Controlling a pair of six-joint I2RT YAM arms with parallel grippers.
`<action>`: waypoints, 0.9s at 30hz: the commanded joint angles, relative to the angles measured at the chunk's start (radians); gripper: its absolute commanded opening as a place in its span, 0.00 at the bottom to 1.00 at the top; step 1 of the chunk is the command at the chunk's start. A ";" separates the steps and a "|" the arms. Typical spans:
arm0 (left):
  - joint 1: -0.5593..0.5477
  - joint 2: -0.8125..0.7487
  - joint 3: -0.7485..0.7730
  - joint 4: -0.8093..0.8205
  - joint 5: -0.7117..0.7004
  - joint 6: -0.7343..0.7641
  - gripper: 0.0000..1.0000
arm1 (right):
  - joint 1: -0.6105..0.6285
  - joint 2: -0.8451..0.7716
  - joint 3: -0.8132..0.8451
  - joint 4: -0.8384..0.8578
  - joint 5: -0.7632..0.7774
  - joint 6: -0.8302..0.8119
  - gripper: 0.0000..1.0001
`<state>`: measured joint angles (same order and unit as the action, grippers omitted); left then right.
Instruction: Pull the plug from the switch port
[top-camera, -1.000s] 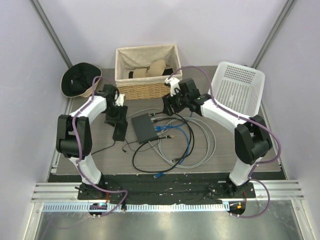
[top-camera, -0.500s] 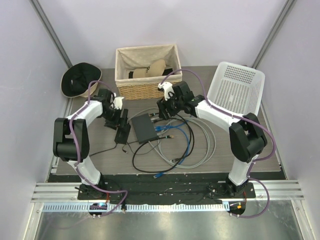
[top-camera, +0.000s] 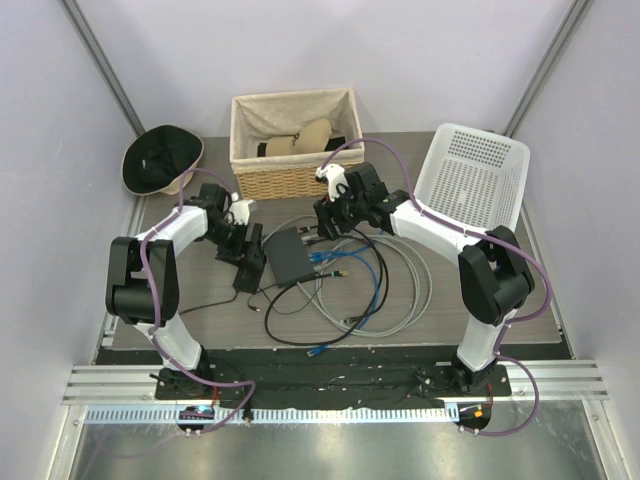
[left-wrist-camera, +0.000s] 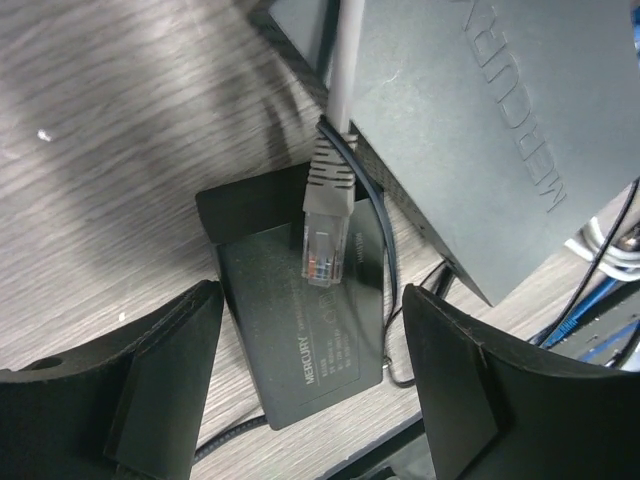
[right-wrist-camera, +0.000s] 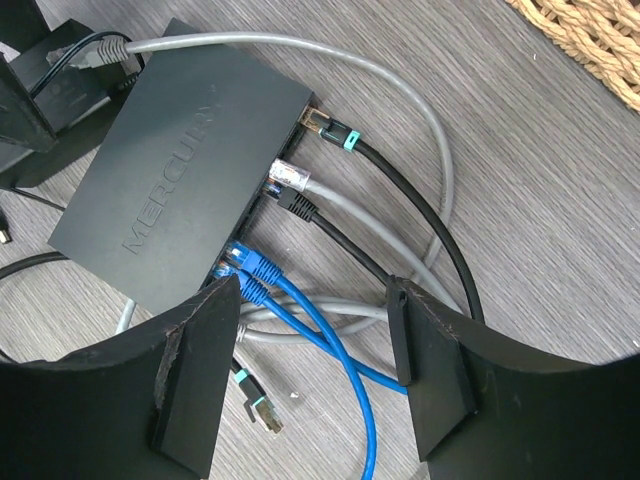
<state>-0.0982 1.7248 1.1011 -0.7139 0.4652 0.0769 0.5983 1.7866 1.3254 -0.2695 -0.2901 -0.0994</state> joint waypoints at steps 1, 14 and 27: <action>-0.040 -0.005 -0.012 0.022 -0.083 0.001 0.77 | 0.000 -0.061 -0.020 0.024 0.003 -0.017 0.68; -0.069 -0.060 -0.095 0.025 -0.385 0.203 0.22 | 0.001 -0.046 -0.017 0.016 -0.001 -0.049 0.68; 0.114 -0.084 0.116 -0.013 -0.518 0.313 0.53 | 0.001 -0.006 -0.023 0.024 0.009 -0.045 0.68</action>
<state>0.0479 1.6218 1.0286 -0.7082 -0.0570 0.4782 0.5983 1.7744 1.2835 -0.2703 -0.2901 -0.1307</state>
